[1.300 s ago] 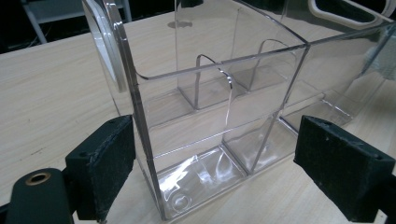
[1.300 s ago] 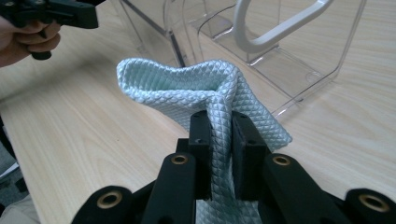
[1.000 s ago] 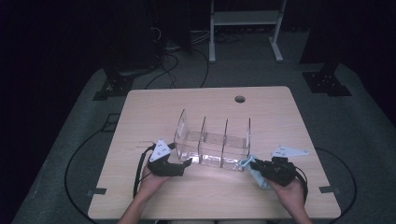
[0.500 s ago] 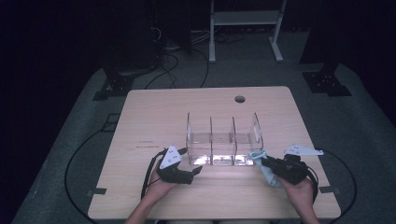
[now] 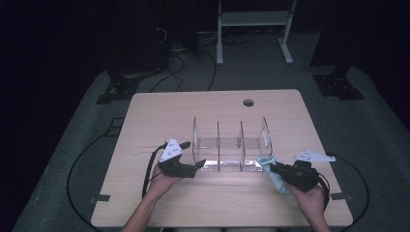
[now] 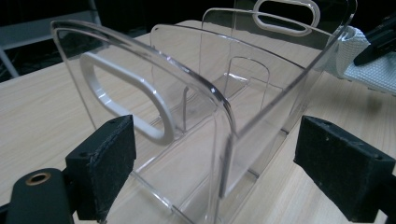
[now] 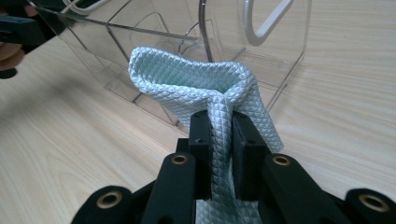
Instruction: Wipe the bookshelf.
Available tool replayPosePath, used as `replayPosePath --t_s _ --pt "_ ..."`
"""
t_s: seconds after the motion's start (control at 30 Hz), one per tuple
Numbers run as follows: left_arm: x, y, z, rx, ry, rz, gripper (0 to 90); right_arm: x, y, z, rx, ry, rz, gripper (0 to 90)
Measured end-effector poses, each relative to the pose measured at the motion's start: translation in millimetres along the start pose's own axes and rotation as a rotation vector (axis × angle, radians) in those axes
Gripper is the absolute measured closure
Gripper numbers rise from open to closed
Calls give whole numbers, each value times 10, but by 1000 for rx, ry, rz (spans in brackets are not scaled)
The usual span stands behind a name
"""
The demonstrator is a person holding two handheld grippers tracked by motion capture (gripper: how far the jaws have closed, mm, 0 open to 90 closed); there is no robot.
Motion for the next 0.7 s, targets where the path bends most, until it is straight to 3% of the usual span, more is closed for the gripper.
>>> replayPosePath --t_s 0.07,0.1,0.3,0.47,0.7 --pt "22 -24 -27 -3 11 1 124 15 3 -5 -3 -4 1 798" --pt "32 -42 -43 -27 25 0 139 24 5 -4 -2 -5 3 798" --pt "30 -43 -95 -21 34 -5 181 -13 -8 -18 -3 -8 -5 798" --pt "17 -60 -41 -27 65 -15 274 -35 -15 -25 -3 -11 -11 797" --pt "-20 -36 -26 -29 80 -19 301 -78 -29 -29 -8 -6 -19 797"
Point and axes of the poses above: each handheld gripper's, and its own axes: z roughly backward along the jaws, y roughly out of its underside, x roughly to its left, the point moved 5 cm from there along -z, roughly forward along the jaws, and after that the axes turned 13 degrees about x, right-handed, at the moved point
